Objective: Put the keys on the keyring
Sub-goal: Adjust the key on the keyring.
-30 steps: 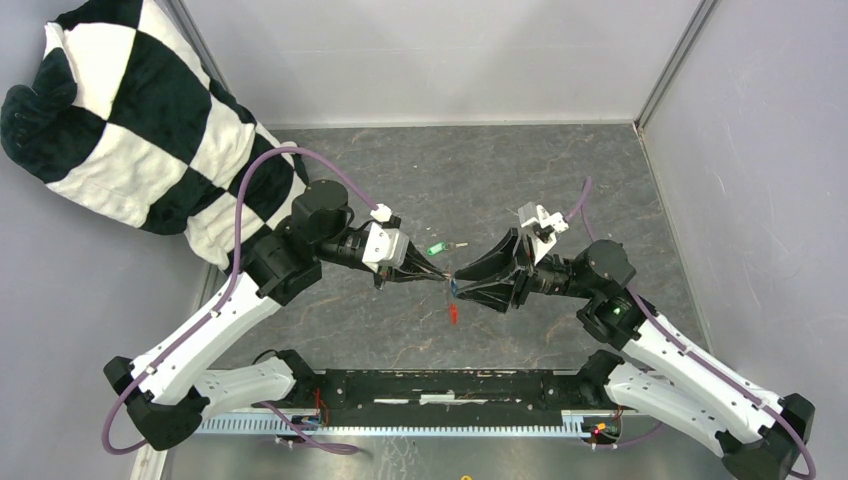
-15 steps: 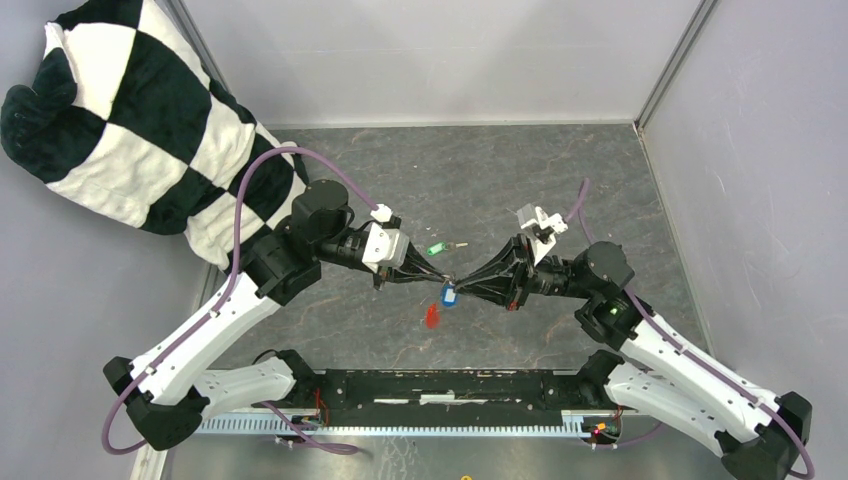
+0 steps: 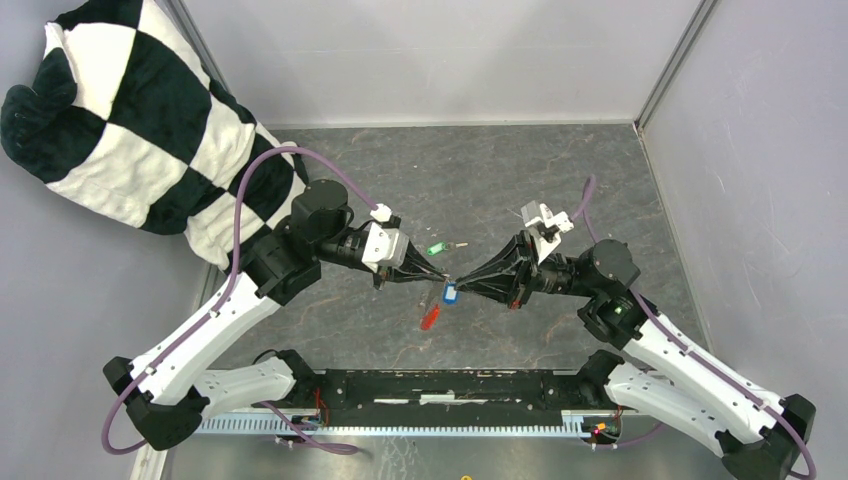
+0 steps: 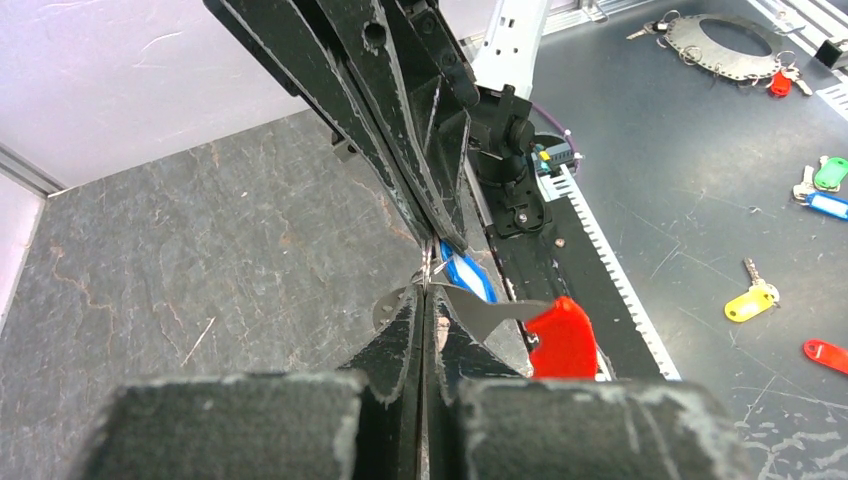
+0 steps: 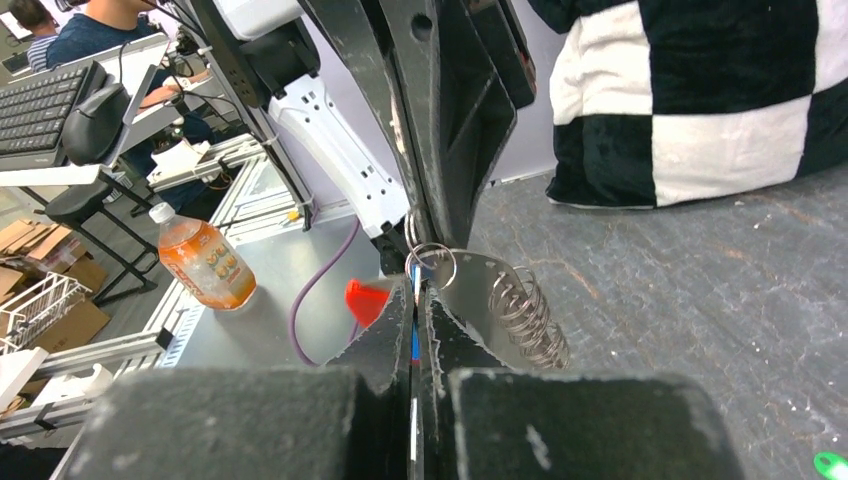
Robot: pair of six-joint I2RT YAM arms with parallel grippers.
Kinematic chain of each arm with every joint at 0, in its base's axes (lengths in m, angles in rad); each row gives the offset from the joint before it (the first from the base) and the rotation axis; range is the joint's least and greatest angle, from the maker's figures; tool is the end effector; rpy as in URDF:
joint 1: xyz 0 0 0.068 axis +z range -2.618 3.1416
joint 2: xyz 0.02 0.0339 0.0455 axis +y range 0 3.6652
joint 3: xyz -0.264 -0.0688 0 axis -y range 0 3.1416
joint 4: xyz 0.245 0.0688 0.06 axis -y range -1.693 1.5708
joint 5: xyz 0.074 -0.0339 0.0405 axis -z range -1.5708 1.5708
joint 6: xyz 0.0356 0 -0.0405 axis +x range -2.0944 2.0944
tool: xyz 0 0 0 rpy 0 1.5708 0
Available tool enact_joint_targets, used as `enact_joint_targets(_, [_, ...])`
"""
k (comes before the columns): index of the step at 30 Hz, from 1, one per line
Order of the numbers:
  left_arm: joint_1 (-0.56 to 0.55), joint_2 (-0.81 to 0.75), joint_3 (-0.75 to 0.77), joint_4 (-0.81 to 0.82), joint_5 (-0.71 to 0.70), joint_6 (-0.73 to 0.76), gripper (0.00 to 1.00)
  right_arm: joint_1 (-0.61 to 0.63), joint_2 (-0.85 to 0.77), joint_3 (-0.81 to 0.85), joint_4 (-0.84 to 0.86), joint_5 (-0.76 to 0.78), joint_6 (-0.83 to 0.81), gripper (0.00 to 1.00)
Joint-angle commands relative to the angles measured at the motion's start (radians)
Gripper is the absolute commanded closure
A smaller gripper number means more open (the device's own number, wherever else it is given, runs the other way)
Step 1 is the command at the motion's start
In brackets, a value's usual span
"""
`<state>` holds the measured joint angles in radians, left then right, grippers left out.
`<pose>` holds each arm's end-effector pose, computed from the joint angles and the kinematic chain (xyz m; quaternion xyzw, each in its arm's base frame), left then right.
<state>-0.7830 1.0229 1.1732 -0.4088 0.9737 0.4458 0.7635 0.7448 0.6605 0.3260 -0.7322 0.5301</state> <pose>0.1257 -0.1666 0.4108 0.6369 0.4077 -0.4559 0.4693 0.1083 0.1366 0.3557 -0.3469 0.5391 0.6191 0.4535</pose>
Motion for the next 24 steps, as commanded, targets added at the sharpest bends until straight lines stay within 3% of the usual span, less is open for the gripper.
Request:
enact_joint_targets(1, [-0.002, -0.015, 0.02, 0.051, 0.014, 0.012, 0.98, 0.0, 0.013, 0.065, 0.024, 0.0, -0.016, 1.0])
enact_joint_targets(8, [-0.002, -0.013, 0.02, 0.051, 0.014, 0.01, 0.98, 0.0, 0.021, 0.059, 0.035, -0.008, -0.006, 1.0])
enact_joint_targets(12, [-0.002, -0.016, 0.019, 0.052, 0.006, 0.012, 0.98, 0.0, 0.011, 0.073, -0.062, 0.007, -0.061, 0.98])
enact_joint_targets(19, [-0.002, -0.018, 0.018, 0.085, -0.07, -0.006, 0.98, -0.001, -0.03, 0.16, -0.335, 0.156, -0.237, 0.48])
enact_joint_targets(22, [-0.002, -0.018, 0.008, 0.118, -0.16, -0.033, 0.98, -0.001, -0.06, 0.163, -0.39, 0.242, -0.286, 0.31])
enact_joint_targets(24, [-0.002, -0.014, 0.003, 0.138, -0.214, -0.059, 0.98, 0.0, -0.075, 0.143, -0.387, 0.274, -0.296, 0.25])
